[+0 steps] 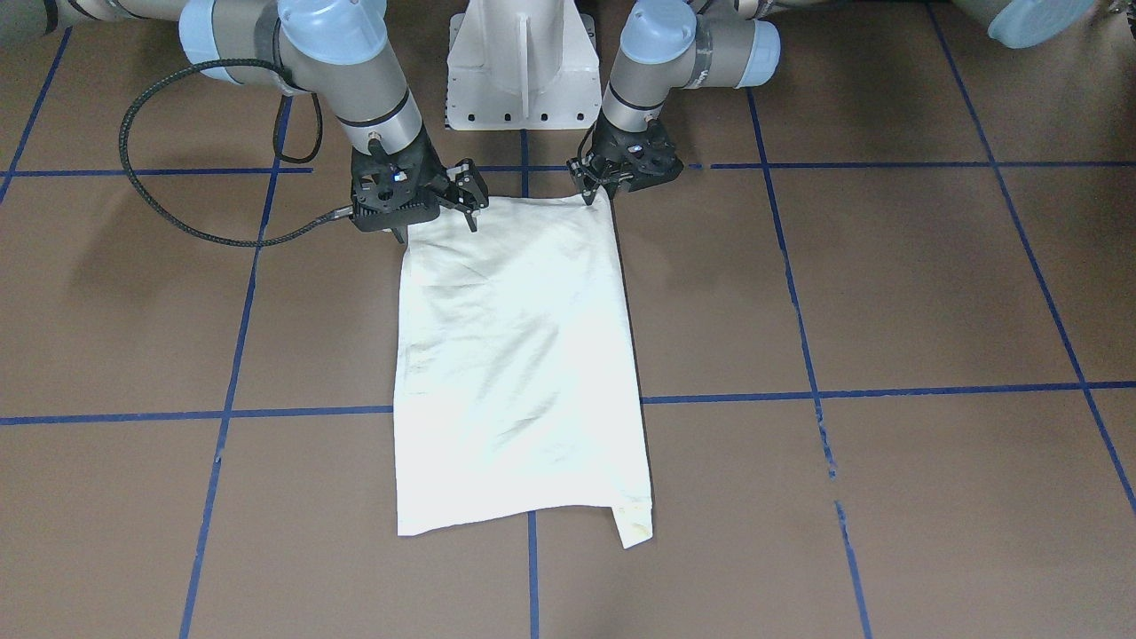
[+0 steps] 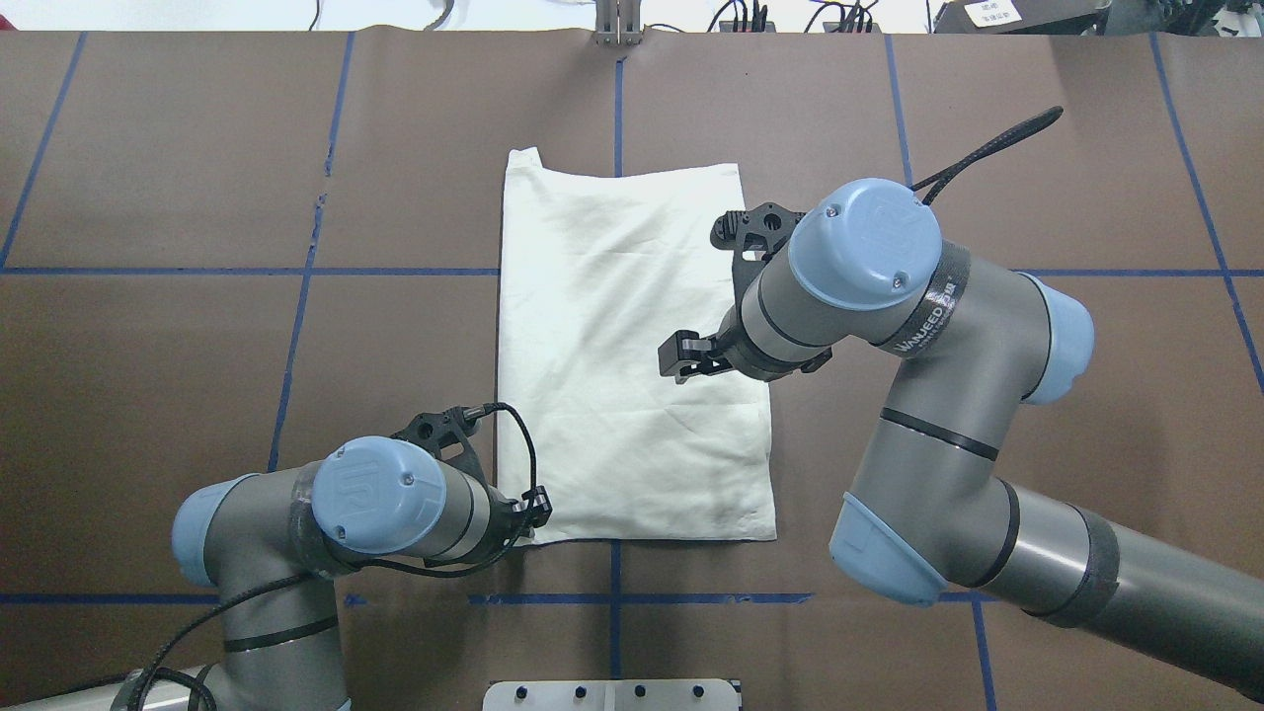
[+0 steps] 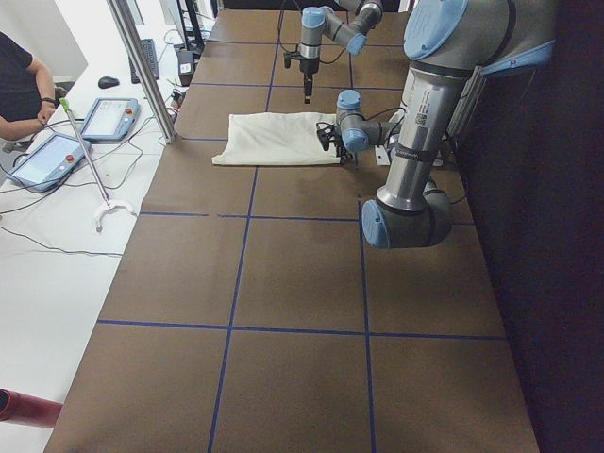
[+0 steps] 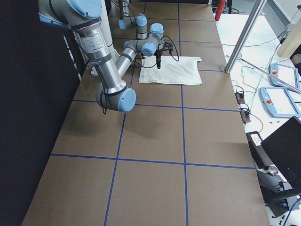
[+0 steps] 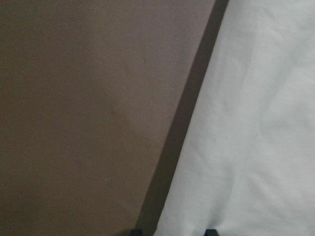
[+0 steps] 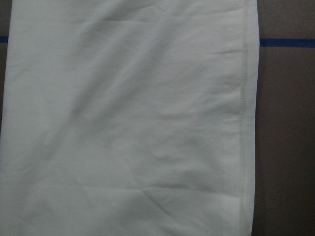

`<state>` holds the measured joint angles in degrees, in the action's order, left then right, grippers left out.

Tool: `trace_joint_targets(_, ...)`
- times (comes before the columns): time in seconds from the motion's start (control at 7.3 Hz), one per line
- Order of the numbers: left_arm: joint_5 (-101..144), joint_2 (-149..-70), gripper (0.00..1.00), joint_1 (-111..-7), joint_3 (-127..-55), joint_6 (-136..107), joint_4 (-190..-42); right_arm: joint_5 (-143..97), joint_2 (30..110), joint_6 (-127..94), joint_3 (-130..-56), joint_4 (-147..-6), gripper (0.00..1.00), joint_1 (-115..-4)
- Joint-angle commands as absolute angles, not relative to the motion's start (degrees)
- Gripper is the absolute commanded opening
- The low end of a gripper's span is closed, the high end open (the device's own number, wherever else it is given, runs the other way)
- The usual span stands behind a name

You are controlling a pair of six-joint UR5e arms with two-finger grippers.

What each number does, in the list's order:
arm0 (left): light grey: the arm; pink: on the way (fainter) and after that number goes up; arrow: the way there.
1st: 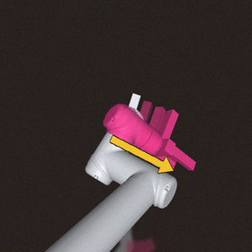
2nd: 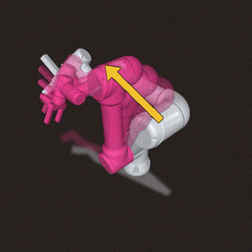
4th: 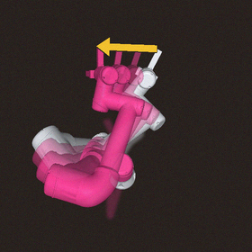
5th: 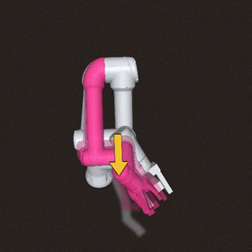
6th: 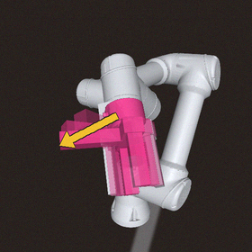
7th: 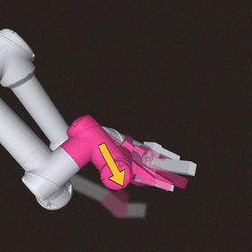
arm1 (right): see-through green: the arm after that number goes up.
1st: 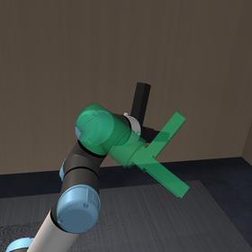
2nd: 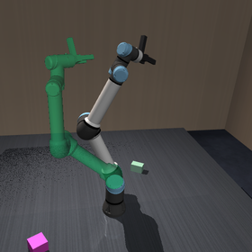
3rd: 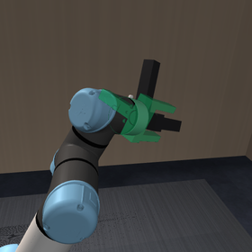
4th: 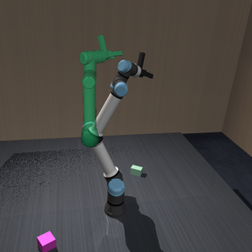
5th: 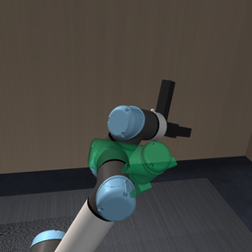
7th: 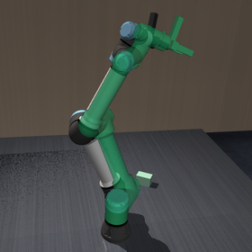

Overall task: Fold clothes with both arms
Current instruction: 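Move both grippers to the shirt's corners nearest the robot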

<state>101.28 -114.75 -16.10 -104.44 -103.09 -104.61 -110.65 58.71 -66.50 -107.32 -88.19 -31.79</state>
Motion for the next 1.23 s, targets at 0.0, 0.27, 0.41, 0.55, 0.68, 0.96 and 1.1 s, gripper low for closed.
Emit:
trace_joint_targets(0.0, 101.1, -114.8, 0.01, -16.1, -104.7, -105.5, -104.6, -110.7, 58.8, -66.5, -107.3, -88.2, 1.0, -31.7)
trace_joint_targets(0.27, 101.2, -114.7, 0.0, -15.9, -105.6, -104.8, -104.6, -110.7, 58.9, -66.5, -107.4, -88.2, 1.0, -31.8)
trace_joint_targets(0.41, 101.3, -114.6, 0.0, -15.9, -107.2, -104.5, -104.5, -110.7, 59.1, -68.0, -107.4, -88.2, 1.0, -31.7)
trace_joint_targets(0.55, 101.3, -114.3, 0.0, -15.9, -108.8, -104.5, -104.3, -110.7, 59.1, -75.5, -107.9, -88.0, 1.0, -30.8)
trace_joint_targets(0.68, 101.6, -114.6, 0.0, -15.6, -109.2, -104.5, -102.6, -109.9, 59.2, -87.5, -108.1, -87.9, 1.0, -27.8)
trace_joint_targets(0.96, 101.7, -114.5, 0.0, -15.6, -109.1, -104.1, -102.7, -103.9, 59.6, -105.9, -108.3, -86.7, 1.0, -23.1)
trace_joint_targets(1.1, 101.7, -114.6, 0.0, -15.6, -109.1, -104.0, -102.7, -100.8, 61.5, -108.3, -108.5, -86.7, 1.0, -22.2)
